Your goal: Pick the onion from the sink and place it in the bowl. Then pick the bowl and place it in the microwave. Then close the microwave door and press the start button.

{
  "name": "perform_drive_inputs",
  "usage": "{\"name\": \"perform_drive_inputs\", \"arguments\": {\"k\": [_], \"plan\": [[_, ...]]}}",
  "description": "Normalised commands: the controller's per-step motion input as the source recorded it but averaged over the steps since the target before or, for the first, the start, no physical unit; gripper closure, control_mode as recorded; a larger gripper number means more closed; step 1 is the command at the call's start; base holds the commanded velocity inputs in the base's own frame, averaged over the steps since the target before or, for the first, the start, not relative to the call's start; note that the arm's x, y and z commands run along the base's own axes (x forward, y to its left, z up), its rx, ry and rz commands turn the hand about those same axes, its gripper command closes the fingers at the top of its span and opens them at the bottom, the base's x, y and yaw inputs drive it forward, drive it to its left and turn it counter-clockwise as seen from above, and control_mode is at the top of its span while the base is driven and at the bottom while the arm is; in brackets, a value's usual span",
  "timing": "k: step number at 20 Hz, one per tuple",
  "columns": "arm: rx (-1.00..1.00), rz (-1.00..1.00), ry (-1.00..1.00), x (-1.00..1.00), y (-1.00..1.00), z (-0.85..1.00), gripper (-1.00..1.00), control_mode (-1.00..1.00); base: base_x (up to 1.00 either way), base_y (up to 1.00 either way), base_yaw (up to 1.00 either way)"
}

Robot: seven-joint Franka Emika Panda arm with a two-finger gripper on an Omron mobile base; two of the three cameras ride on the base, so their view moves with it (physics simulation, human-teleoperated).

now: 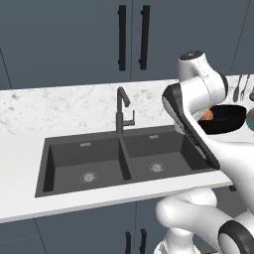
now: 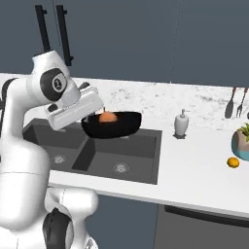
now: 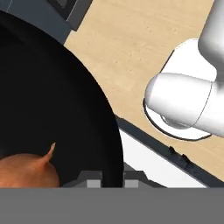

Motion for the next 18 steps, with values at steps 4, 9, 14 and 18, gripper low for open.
{"name": "perform_drive_inputs", "arguments": {"k": [4,9,14,18], "plan": [[0.0,0.54,0.04,0.03,0.53,-0.08,1.0,-1.0,0.0,0.0,0.0],[0.01,0.45,-0.02,0.0,0.09,-0.09,1.0,-1.0,0.0,0.0,0.0],[0.17,0.38,-0.07,0.12,0.0,-0.17,1.0,-1.0,0.0,0.0,0.0],[0.22,0.16,0.0,0.1,0.0,0.0,1.0,-1.0,0.0,0.0,0.0]]}}
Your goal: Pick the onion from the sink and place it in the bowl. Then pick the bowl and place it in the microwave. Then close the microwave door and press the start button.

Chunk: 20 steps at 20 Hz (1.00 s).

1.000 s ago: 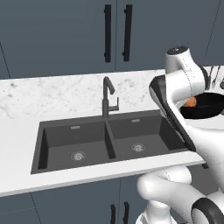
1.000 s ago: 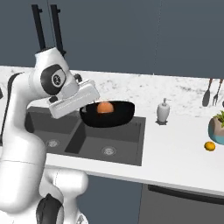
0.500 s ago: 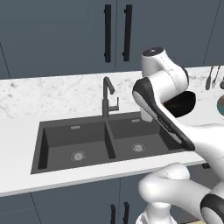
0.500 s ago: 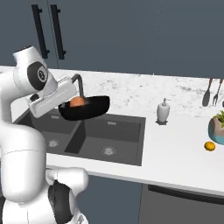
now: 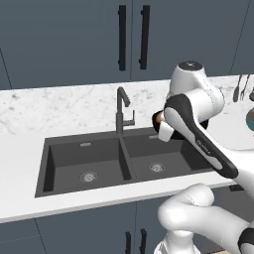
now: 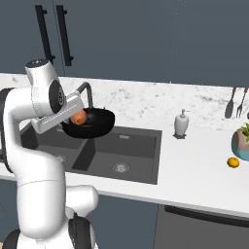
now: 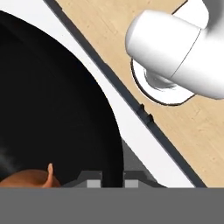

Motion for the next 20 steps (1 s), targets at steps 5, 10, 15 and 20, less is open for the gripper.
{"name": "perform_drive_inputs", "arguments": {"k": [5,10,15,20], "plan": [[0.1,0.02,0.0,0.0,0.0,0.14,1.0,-1.0,0.0,0.0,0.0],[0.0,0.02,0.0,0.02,0.01,0.22,1.0,-1.0,0.0,0.0,0.0],[0.02,0.01,0.0,0.0,-0.02,0.12,1.0,-1.0,0.0,0.0,0.0],[0.0,0.0,0.01,0.0,0.0,0.0,1.0,1.0,-0.04,0.0,0.0]]}}
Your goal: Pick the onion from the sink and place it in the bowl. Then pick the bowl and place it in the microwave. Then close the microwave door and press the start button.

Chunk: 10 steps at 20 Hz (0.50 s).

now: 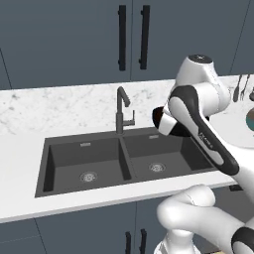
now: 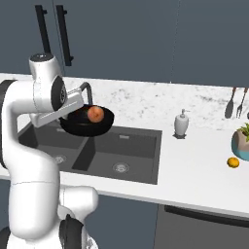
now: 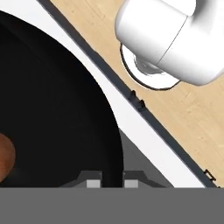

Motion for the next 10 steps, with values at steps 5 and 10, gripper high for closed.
{"name": "perform_drive_inputs", "arguments": {"k": [5,10], "plan": [[0.0,0.0,0.0,0.0,0.0,0.0,1.0,1.0,-0.94,-0.05,0.0],[0.0,0.0,0.0,0.0,0.0,0.0,1.0,1.0,-0.93,0.0,-0.01]]}}
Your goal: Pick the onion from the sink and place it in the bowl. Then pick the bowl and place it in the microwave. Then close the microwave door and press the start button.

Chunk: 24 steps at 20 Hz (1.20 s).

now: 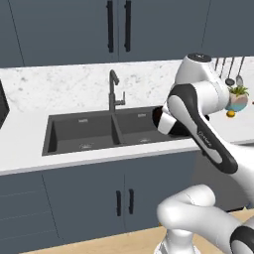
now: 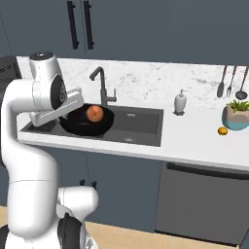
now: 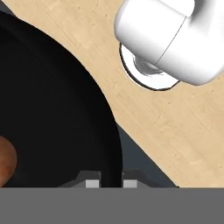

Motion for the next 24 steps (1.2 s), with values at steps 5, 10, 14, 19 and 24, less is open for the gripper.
{"name": "perform_drive_inputs", "arguments": {"k": [5,10,14,19,24], "plan": [[0.0,0.0,0.0,0.0,0.0,0.0,1.0,1.0,-0.48,0.0,0.0],[0.0,0.0,0.0,0.0,0.0,0.0,1.0,1.0,-0.14,0.06,0.09],[0.0,0.0,0.0,0.0,0.0,0.0,1.0,1.0,-0.23,0.0,0.64],[0.0,0.0,0.0,0.0,0.0,0.0,1.0,1.0,-0.27,0.0,0.77],[0.0,0.0,0.0,0.0,0.0,0.0,1.0,1.0,-0.27,0.0,0.8]]}}
